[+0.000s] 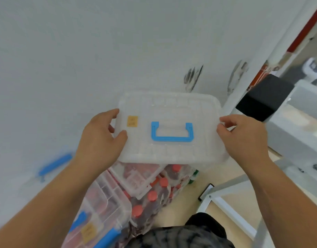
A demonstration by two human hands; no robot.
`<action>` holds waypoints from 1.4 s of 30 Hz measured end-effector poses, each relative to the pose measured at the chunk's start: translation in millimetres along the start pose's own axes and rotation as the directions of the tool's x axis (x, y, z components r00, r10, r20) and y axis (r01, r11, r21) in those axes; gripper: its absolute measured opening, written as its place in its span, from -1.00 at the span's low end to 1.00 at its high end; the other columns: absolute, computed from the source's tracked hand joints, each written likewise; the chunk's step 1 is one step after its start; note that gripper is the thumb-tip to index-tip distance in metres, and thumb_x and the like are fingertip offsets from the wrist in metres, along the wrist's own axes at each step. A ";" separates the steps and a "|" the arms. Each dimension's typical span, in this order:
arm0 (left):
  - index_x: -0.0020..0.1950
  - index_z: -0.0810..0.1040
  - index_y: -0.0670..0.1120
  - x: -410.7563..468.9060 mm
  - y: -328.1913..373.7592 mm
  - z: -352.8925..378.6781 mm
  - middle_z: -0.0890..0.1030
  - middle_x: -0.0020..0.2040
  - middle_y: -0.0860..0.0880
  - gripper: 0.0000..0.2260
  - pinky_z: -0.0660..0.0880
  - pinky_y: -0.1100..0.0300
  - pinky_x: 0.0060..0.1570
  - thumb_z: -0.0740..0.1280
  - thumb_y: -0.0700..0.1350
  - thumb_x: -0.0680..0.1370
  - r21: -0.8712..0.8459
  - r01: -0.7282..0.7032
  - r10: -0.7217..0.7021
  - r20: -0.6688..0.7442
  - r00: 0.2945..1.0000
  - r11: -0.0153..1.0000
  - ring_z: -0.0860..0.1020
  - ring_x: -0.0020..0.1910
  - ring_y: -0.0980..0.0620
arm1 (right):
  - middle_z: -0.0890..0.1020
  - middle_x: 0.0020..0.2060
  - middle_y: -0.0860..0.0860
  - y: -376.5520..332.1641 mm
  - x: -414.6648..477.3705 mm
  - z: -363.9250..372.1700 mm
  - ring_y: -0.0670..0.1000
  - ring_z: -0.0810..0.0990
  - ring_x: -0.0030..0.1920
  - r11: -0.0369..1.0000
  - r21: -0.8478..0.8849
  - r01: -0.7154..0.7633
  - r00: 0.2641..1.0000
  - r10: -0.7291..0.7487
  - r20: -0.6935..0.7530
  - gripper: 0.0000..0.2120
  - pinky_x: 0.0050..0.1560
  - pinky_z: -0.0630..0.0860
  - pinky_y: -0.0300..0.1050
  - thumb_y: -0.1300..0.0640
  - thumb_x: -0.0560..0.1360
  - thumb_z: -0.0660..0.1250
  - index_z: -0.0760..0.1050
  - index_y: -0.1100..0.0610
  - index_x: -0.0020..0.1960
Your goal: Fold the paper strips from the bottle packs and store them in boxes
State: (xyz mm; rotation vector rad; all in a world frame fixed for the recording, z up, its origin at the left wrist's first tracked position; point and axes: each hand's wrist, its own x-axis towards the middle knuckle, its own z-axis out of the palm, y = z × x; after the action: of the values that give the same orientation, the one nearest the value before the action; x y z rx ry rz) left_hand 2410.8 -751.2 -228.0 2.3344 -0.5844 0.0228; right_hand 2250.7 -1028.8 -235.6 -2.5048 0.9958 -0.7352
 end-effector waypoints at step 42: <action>0.42 0.48 -0.10 116.9 30.7 131.0 0.54 0.28 -0.13 -0.48 0.39 0.08 0.26 0.46 0.02 0.50 0.081 -0.130 0.110 0.220 0.969 0.988 0.52 0.24 -0.11 | 0.55 0.07 -0.11 59.6 -32.5 42.3 -0.04 0.56 0.06 0.650 0.513 -0.561 0.794 0.598 0.111 -0.50 0.08 0.53 -0.10 0.16 0.46 0.48 0.51 0.11 0.38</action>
State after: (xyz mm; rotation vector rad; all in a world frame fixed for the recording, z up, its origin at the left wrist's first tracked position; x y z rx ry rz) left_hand 2483.7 -903.7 -284.4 2.4070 -0.8484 -0.1511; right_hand 2223.4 -1041.9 -309.7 -1.5552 1.3156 -0.7487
